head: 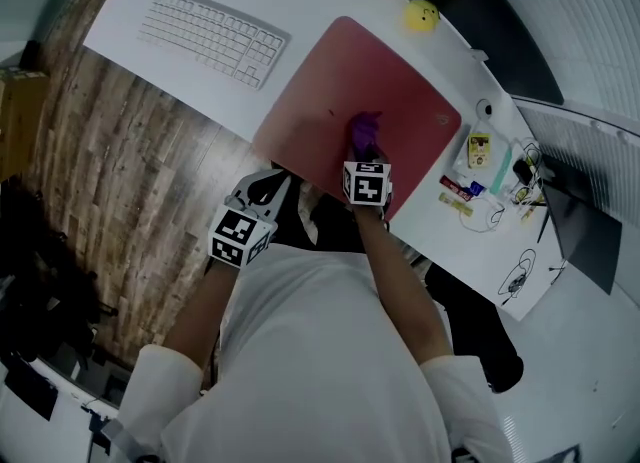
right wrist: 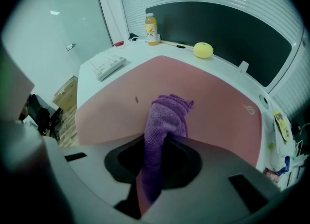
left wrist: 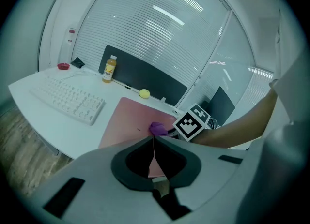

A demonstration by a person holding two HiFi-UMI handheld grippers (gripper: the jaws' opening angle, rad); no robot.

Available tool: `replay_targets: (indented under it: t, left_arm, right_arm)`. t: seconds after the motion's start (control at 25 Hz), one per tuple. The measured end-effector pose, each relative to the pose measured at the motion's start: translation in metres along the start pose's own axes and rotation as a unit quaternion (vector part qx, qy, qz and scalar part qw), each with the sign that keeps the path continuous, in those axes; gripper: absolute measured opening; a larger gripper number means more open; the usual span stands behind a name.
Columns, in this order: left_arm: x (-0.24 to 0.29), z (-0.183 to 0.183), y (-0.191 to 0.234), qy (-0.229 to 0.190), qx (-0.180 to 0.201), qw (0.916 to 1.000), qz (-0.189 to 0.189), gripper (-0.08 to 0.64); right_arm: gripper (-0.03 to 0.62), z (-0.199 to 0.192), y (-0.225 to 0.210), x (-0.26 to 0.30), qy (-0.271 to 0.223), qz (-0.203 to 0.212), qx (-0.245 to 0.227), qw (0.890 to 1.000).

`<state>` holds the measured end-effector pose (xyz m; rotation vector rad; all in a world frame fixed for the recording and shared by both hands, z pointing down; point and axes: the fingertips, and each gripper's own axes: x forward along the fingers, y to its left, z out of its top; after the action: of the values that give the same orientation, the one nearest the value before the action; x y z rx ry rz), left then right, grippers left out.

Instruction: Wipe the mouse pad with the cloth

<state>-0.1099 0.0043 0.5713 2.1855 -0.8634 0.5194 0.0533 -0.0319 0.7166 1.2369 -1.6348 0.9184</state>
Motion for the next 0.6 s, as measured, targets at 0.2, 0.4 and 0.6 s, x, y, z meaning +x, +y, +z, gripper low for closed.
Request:
replay_targets:
  t: [0.2, 0.4, 0.6]
  left_arm:
    - [-0.007, 0.004, 0.019, -0.004, -0.012, 0.9998, 0.013, 0.02]
    - [-0.017, 0.006, 0.037, -0.011, -0.024, 0.9993, 0.029, 0.02]
    - [-0.029, 0.004, 0.055, -0.014, -0.036, 0.9983, 0.045, 0.02]
  right_arm:
    - [0.075, 0.019, 0.025, 0.009, 0.001, 0.016, -0.006, 1.0]
    - [0.075, 0.038, 0.054, 0.018, -0.004, 0.035, -0.025, 0.999]
    - [0.075, 0.058, 0.084, 0.027, -0.009, 0.055, -0.037, 0.998]
